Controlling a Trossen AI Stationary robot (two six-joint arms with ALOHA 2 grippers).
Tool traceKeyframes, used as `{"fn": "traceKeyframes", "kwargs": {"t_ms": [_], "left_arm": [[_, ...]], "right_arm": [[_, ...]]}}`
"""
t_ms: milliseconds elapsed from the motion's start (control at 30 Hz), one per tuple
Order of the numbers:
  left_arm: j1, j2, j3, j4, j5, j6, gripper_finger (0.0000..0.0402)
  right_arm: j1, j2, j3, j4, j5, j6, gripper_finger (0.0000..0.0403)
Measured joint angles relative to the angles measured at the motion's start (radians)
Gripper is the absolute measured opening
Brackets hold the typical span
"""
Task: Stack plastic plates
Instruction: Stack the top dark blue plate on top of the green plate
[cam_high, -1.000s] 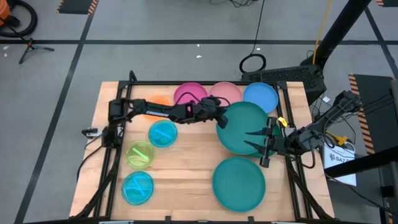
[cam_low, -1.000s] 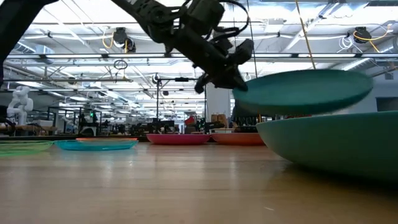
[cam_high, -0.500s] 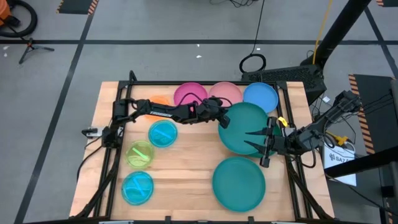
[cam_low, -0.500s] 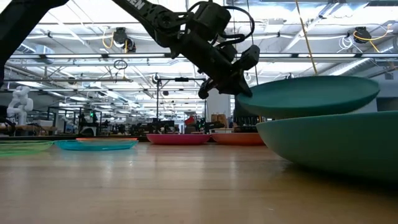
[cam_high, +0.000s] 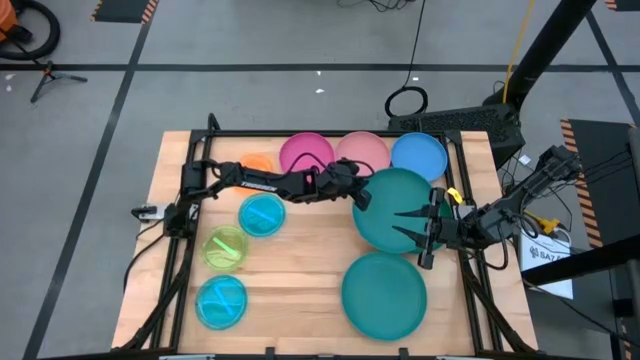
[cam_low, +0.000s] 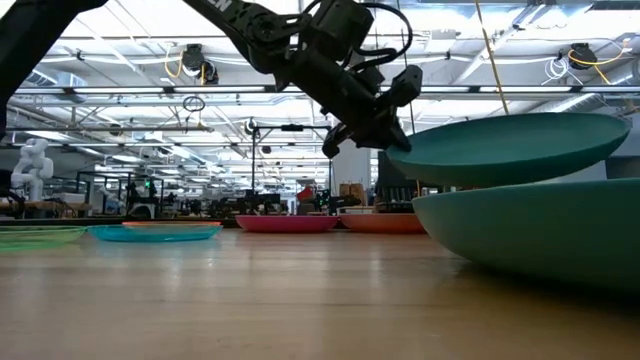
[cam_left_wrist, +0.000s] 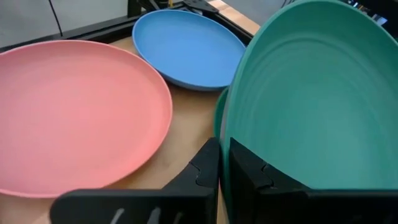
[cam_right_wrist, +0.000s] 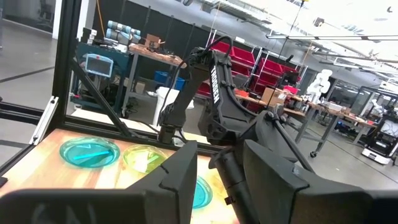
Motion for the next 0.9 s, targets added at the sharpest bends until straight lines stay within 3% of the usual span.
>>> {"fn": "traceKeyframes", "kwargs": {"t_ms": [900], "left_arm": [[-0.008,0.000,0.000,0.003,-0.008,-0.034,0.0034]], "right_arm": [[0.000,0.000,0.000,0.000,0.000,0.000,0.0123]]}}
